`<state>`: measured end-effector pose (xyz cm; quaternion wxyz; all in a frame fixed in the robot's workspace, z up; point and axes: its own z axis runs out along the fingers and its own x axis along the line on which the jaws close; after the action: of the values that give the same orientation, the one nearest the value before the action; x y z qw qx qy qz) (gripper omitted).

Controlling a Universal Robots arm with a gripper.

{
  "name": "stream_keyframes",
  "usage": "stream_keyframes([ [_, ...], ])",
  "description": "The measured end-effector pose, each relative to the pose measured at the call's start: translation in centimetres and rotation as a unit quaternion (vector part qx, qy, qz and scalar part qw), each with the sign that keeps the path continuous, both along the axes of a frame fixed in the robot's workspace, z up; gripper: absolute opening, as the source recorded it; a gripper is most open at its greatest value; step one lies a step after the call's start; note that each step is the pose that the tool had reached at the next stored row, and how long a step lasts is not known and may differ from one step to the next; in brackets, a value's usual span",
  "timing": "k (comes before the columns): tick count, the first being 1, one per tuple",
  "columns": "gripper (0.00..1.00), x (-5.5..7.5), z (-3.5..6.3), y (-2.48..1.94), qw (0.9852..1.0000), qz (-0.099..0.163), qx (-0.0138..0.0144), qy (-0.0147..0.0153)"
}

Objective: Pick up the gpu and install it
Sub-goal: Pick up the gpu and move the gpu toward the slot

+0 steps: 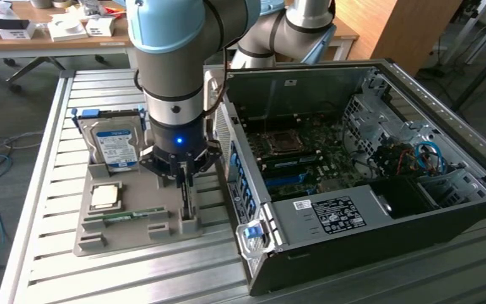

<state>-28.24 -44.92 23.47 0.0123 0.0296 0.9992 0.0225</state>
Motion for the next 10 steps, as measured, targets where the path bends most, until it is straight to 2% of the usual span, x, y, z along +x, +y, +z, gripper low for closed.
stream_keyframes([
  [10,0.26,0.0,1.08,0.0,1.0,0.0,0.0,0.0],
])
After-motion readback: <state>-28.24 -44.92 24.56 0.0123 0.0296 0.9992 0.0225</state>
